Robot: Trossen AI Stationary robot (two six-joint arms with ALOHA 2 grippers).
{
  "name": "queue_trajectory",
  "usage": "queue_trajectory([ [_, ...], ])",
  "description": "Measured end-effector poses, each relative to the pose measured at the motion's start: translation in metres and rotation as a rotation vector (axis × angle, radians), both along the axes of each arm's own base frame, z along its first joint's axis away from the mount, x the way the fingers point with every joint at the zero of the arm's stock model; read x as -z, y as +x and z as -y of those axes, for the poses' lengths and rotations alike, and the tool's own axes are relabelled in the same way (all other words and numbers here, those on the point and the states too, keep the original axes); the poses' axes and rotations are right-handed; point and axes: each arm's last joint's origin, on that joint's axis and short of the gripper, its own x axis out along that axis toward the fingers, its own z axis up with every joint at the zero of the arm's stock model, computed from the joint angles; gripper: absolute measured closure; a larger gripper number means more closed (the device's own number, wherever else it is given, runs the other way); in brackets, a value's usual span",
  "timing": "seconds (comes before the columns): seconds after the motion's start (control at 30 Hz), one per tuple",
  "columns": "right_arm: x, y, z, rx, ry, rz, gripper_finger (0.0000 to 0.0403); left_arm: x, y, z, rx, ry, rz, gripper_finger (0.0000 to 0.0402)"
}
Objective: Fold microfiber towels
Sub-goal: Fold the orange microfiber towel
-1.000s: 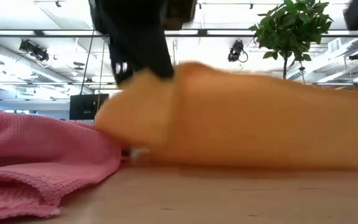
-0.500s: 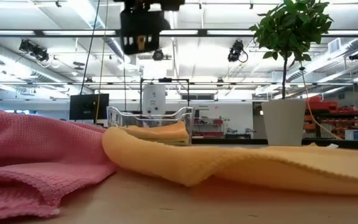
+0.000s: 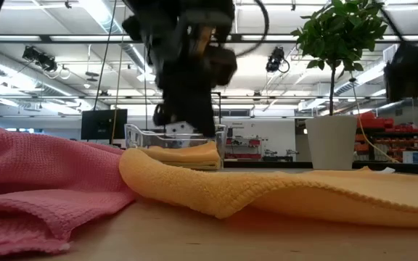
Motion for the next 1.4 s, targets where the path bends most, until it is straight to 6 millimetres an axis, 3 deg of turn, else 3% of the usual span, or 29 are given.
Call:
queue_trajectory([
  [0.23,0.016,0.002,0.034,0.105,-0.12,-0.067,0.04,0.034,0.005,0.007,-0.081,-0.021,-0.107,0.0394],
  [0.4,0.011,0.011,0.079,0.236,-0.368,-0.136,0.0401,0.032,0.017,0.015,-0.112,-0.085,0.014,0.0394],
  [0.53,-0.021,0.035,0.107,0.252,-0.435,-0.118,0.0402,0.018,0.03,0.019,-0.065,-0.182,0.185,0.0394],
  [0.63,-0.053,0.044,0.107,0.189,-0.447,-0.13,0.0402,-0.007,0.034,0.015,0.0,-0.184,0.339,0.0397],
  [0.73,-0.082,0.048,0.088,0.136,-0.372,-0.072,0.0402,-0.036,0.026,0.005,0.051,-0.122,0.409,0.0393],
  [0.83,-0.087,0.05,0.05,0.085,-0.245,0.025,0.0402,-0.051,0.008,-0.002,0.11,0.005,0.359,0.0394],
  [1.03,-0.057,0.047,-0.041,0.153,-0.062,0.238,0.0402,-0.048,-0.011,-0.001,0.264,0.185,0.239,0.0392],
  [1.17,-0.031,0.041,-0.09,0.28,0.038,0.18,0.0402,-0.032,-0.007,0.007,0.365,0.251,0.229,0.0397],
  [1.3,-0.011,0.036,-0.118,0.372,0.014,0.101,0.0402,-0.018,0.001,0.009,0.356,0.278,0.234,0.0391],
  [1.4,-0.001,0.033,-0.12,0.438,-0.037,0.065,0.0402,-0.01,0.008,0.011,0.335,0.27,0.257,0.0393],
])
